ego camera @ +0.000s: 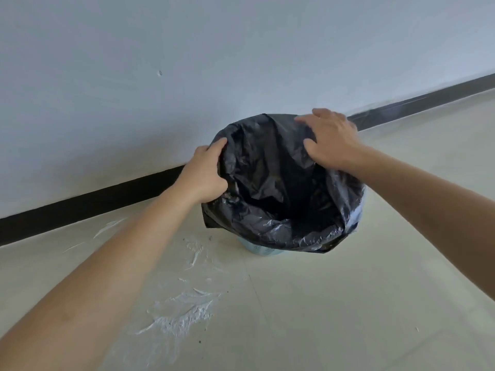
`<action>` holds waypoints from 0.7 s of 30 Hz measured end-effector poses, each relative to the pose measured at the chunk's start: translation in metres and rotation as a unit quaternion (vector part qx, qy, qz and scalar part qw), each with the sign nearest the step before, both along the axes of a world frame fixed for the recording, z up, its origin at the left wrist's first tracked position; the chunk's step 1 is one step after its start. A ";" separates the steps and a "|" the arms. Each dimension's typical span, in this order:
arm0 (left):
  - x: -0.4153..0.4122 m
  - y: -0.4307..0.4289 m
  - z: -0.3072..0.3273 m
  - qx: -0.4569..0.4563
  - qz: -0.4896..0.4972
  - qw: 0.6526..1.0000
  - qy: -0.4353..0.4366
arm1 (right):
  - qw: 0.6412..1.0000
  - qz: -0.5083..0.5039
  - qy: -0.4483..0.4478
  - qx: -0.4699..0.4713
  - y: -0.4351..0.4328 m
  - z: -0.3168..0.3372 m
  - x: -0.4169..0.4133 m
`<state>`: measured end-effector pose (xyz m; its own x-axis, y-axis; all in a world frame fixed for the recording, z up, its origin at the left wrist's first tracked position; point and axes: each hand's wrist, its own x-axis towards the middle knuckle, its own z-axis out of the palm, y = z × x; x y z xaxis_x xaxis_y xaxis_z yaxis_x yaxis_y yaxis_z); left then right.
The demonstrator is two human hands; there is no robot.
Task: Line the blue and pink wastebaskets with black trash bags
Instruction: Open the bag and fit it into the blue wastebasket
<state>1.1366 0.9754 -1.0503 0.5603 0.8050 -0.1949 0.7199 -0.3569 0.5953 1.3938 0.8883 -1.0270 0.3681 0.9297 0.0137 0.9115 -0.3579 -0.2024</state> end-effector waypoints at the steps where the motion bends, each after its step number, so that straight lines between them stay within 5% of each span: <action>1: 0.004 -0.004 0.001 0.022 -0.007 0.998 0.052 | 0.999 -0.018 0.011 -0.025 -0.013 -0.006 0.007; 5: 0.019 -0.011 0.005 0.084 0.009 0.986 0.145 | 0.998 -0.063 0.008 -0.011 -0.034 -0.027 0.015; 13: 0.011 -0.010 0.003 0.091 0.079 0.988 0.100 | 0.970 -0.096 0.196 0.112 -0.047 -0.013 0.017; 17: -0.002 -0.009 0.006 0.020 0.103 0.987 0.118 | 0.950 -0.116 0.268 0.110 -0.064 -0.017 -0.003; 21: 0.002 -0.016 0.007 0.085 0.081 0.990 0.082 | 0.970 -0.078 0.217 0.074 -0.049 -0.022 -0.020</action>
